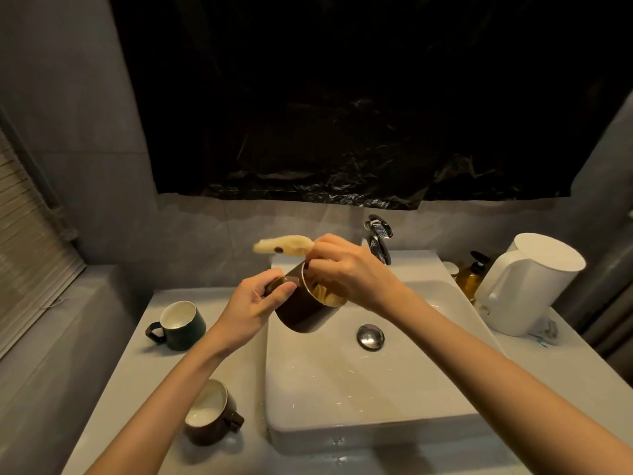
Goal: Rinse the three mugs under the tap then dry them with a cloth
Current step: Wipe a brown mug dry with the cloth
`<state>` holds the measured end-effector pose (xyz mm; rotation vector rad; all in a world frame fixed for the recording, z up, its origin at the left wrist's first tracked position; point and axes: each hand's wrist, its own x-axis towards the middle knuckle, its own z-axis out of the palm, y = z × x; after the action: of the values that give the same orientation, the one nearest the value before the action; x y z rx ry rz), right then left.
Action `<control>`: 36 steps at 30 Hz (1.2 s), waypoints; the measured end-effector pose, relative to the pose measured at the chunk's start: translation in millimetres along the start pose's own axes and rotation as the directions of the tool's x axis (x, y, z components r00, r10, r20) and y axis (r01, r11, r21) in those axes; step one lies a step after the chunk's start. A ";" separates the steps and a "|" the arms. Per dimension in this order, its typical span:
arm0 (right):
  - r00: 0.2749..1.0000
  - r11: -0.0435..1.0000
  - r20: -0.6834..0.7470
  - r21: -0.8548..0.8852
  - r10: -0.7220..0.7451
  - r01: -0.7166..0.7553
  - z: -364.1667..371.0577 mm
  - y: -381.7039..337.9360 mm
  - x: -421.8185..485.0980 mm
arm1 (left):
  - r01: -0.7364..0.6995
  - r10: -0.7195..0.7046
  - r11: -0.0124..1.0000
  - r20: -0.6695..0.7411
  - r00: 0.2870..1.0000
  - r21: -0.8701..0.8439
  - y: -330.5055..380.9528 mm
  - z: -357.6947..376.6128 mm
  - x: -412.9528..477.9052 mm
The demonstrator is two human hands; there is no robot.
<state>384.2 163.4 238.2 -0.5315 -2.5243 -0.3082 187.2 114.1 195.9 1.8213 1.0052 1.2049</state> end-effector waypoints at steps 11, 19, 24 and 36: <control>0.729 0.732 0.115 0.021 0.675 -0.681 3.4 -22.6 -21.1 | -0.018 0.036 0.994 -0.165 0.986 0.109 -4.1 13.4 3.9; 0.337 -0.162 0.501 0.715 0.797 -0.680 -28.7 -37.1 -39.9 | -0.165 0.186 0.947 -0.052 0.981 0.276 -0.5 48.7 11.9; 0.189 -0.428 0.484 0.862 0.855 -0.272 -46.6 -30.5 -76.8 | -0.236 0.236 0.935 0.033 0.971 0.264 2.9 90.2 21.5; -0.115 0.265 -0.457 0.683 0.882 -0.681 -135.1 -4.4 -226.9 | -0.018 0.030 0.989 0.076 0.997 -0.145 32.2 211.0 57.3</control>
<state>620.7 46.5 225.5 -1.3555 -0.8698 0.2263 407.6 120.4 181.9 1.7574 0.8327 1.1799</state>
